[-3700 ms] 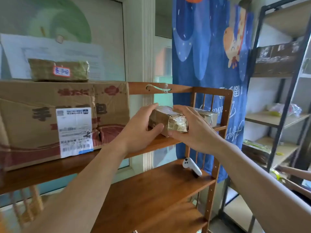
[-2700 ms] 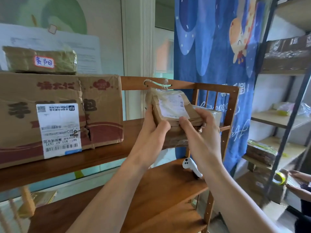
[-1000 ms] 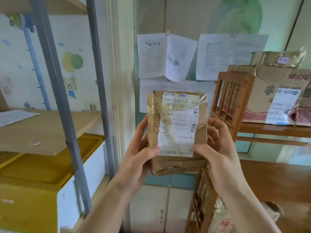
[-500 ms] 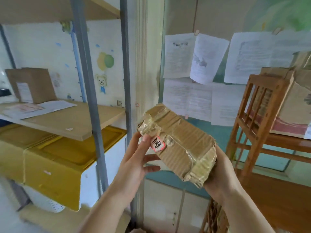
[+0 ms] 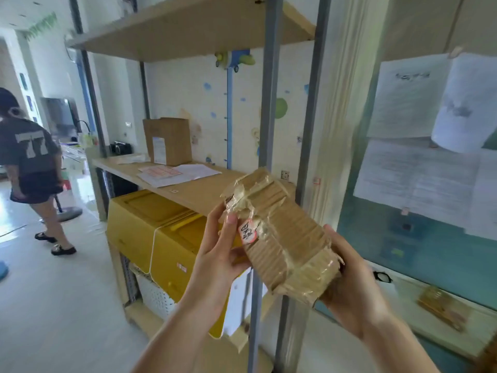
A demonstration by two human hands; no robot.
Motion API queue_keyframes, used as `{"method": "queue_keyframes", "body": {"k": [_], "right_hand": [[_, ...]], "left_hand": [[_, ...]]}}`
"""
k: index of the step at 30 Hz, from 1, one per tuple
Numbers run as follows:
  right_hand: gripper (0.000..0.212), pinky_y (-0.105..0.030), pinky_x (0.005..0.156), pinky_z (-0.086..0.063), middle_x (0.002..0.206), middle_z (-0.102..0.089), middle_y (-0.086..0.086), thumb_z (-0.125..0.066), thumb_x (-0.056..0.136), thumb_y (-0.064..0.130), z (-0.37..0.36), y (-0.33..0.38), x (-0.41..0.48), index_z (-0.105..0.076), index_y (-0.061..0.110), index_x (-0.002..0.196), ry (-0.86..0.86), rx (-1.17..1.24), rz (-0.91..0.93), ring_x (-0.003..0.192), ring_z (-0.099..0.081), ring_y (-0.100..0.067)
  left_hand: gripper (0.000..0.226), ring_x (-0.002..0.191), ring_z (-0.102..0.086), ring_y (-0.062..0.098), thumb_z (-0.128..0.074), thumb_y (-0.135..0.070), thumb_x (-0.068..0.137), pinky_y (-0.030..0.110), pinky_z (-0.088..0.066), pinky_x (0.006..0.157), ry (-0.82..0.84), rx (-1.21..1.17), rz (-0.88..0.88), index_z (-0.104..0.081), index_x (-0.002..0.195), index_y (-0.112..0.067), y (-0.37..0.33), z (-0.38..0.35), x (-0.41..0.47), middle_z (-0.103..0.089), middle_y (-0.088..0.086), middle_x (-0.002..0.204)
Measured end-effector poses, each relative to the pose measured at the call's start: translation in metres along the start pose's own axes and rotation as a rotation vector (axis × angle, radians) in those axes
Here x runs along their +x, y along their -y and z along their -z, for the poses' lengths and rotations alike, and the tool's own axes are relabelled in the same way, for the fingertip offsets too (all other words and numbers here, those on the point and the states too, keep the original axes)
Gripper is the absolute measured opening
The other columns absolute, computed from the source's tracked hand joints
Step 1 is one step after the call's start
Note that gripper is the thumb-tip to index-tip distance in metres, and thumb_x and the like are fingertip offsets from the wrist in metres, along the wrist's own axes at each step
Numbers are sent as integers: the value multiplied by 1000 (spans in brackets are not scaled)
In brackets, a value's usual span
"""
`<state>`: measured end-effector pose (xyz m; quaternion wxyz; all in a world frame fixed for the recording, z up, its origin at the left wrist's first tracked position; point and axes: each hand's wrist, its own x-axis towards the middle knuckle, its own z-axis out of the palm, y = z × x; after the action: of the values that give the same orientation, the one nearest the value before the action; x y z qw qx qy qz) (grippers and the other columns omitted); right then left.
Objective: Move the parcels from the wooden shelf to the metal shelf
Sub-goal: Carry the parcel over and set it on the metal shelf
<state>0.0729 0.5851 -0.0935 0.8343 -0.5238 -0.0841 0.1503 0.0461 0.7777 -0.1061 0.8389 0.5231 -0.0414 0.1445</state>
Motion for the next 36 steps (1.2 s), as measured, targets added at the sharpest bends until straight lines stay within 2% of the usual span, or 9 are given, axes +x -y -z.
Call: {"method": "queue_keyframes", "body": {"k": [5,8,14,18,22,25,29,32,36], "right_hand": [[22,-33,63,-42,92,-65,-7,-72,83,36,-83,-46,61,-60,18,90,-164,-264,227,77,-62,-17],[23,-33,68,-45,90,-66,-8,-68,89,41,-123,-73,97,-64,18,87,-210,-285,234,77,-63,-18],[72,-17,81,-56,114,-75,24,-84,60,62,-172,-92,145,-59,43,125,47,-472,275,102,-70,9],[124,2,80,-44,131,-52,29,-97,42,49,-193,-83,199,-26,46,144,90,-796,347,111,-53,23],[103,-14,92,-47,131,-45,7,-82,42,60,-198,-66,286,-45,34,136,-145,-1099,495,117,-51,-6],[88,-12,79,-51,130,-51,1,-86,48,45,-192,-59,351,-49,31,127,-111,-1087,468,115,-56,-12],[88,-25,89,-49,134,-49,1,-91,59,32,-190,-77,406,-44,29,134,-71,-1192,314,120,-53,-19],[95,-38,109,-44,146,-43,0,-91,63,34,-191,-90,414,-38,35,142,-87,-1206,279,131,-48,-22],[108,-29,107,-38,151,-36,5,-92,66,32,-193,-86,389,-27,38,152,-134,-1176,375,132,-44,-12]], "left_hand": [[25,78,-74,24,-61,-41,97,35,-58,57,-201,169,-12,-65,116,-25,-35,92,39,-76,12,104],[57,93,-79,27,-74,-63,78,46,-64,66,-152,187,86,-62,121,-27,-51,142,60,-79,5,112],[91,102,-80,36,-88,-44,56,53,-66,68,-156,76,124,-38,130,-64,-66,207,113,-85,-14,93],[67,116,-74,34,-87,-41,65,51,-67,70,-152,88,106,-55,123,-53,-73,216,179,-74,-2,128],[54,123,-69,30,-74,-59,84,53,-59,97,-168,428,9,-58,131,-36,-80,230,273,-71,1,128],[28,118,-64,24,-61,-43,102,37,-51,95,-214,797,-87,-64,121,-22,-82,252,344,-69,1,121],[27,115,-65,30,-60,-29,104,49,-52,100,-135,1078,-51,-61,125,-13,-55,285,396,-69,8,119],[45,124,-64,33,-59,-33,104,52,-52,102,-157,1111,-27,-52,143,-12,-37,299,403,-67,11,137],[58,138,-55,31,-58,-38,104,50,-46,110,-318,1010,-167,-41,156,-16,-41,287,373,-57,10,152]]}}
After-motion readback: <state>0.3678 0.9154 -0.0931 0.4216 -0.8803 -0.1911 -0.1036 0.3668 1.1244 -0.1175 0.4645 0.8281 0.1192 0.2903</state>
